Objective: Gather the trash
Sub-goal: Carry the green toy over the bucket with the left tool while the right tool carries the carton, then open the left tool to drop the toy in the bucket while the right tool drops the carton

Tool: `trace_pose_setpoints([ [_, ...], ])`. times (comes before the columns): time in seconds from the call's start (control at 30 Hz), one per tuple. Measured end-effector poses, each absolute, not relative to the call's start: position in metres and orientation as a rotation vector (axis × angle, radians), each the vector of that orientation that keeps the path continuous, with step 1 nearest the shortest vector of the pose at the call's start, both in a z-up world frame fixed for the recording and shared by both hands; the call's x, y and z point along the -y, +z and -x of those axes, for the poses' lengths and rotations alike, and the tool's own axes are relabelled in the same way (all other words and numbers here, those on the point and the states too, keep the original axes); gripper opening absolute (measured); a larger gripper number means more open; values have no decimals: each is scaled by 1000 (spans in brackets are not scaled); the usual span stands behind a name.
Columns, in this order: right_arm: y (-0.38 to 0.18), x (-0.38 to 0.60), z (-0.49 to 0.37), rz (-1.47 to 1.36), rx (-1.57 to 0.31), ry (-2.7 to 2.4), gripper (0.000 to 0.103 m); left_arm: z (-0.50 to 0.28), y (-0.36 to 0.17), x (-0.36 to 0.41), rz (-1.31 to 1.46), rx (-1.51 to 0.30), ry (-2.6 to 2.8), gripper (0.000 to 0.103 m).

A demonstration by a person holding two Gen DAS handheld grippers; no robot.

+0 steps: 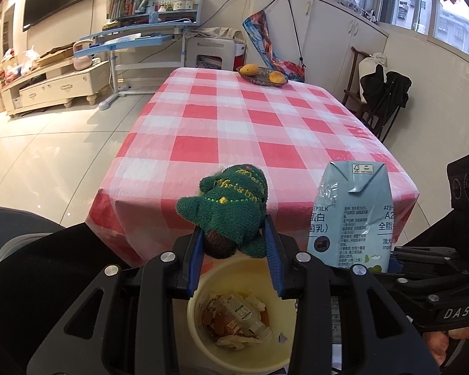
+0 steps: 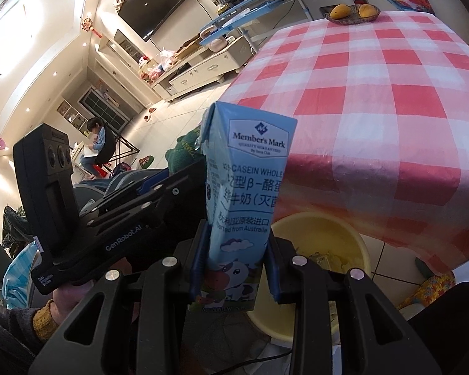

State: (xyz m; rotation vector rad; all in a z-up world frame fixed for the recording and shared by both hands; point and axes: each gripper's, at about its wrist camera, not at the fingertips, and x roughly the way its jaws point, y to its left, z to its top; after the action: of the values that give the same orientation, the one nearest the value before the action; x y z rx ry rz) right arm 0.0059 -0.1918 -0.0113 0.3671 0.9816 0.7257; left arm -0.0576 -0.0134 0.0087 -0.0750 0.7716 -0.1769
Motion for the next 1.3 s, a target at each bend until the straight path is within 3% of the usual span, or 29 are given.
trace_pose_setpoints([
  [0.87,-20,188,-2,-351,-1041,701,35,66,-1,18,55,-825,-181,34],
  [1.2,-23,200,-1,-372,-1055,632,50,66,-6,20,35,-853,-158,44],
  [1.3,-22,202,-1,-373,-1047,614,53,67,-4,20,26,-836,-142,55],
])
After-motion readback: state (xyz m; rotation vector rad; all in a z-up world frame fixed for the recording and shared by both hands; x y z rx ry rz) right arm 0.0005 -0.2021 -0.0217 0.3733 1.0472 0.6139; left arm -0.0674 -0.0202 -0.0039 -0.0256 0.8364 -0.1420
